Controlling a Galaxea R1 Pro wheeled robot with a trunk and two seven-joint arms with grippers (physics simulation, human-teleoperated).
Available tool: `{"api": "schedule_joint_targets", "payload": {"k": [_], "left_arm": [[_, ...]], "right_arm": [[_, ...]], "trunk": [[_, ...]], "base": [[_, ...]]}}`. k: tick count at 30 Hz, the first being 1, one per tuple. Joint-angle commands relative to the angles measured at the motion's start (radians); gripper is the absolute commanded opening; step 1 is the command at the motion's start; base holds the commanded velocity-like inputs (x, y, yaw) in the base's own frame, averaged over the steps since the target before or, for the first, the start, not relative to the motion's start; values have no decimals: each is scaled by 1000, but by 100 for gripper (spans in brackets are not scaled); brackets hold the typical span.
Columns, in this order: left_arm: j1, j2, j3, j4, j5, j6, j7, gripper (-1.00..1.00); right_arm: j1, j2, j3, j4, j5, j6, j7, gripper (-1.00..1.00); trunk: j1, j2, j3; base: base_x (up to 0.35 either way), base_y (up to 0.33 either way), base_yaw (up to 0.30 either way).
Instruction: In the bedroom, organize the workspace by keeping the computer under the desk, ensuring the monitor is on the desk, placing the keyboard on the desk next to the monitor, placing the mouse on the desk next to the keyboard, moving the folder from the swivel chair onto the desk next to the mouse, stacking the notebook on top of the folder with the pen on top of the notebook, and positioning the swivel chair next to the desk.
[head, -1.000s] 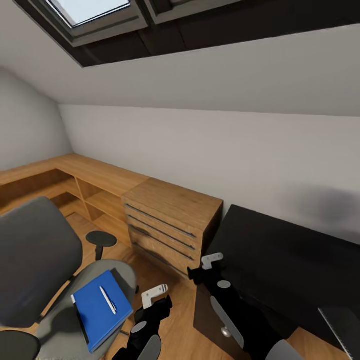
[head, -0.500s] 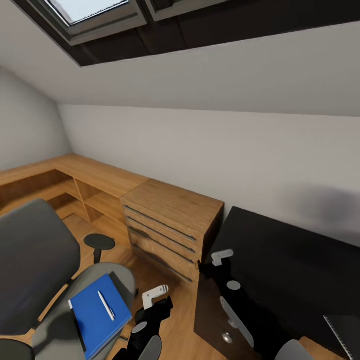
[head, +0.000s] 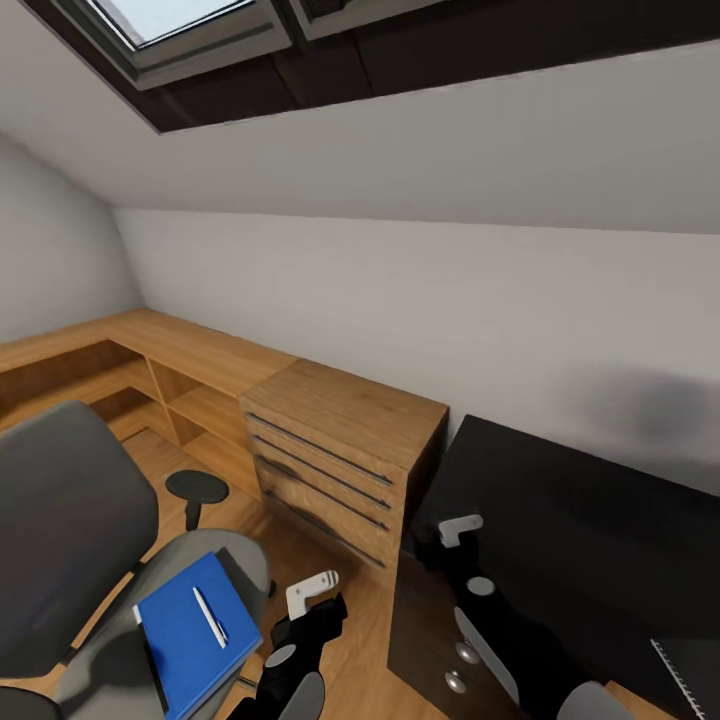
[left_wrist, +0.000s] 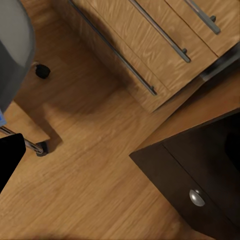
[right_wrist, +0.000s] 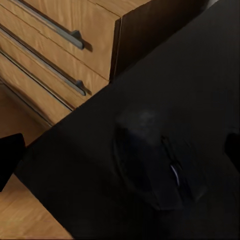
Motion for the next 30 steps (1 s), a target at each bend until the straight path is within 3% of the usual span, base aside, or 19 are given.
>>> {"api": "schedule_joint_targets", "payload": {"k": [1,4,9,30], "left_arm": [[-1,0,-1,-1,3,4,6,100],[-1,0,-2,-1,3,4,6,100],[-1,0,-3,-1,2,4,7,100],[-1,0,-3,-1,2,3,8,100]], "right_arm": [[-2,-1,6,20,-7,-6,-8,100],[-8,2,7,81,-7,-33,-7,100],[-71,9,9,231,-8,-108,9,100],[-91,21,9,285,-10,-117,72,100]], "trunk": [[0,-1,-1],[0,-1,-1],[0,-1,-1],[0,-1,-1]], "base": [[0,0,0],[0,0,0],[0,0,0],[0,0,0]]}}
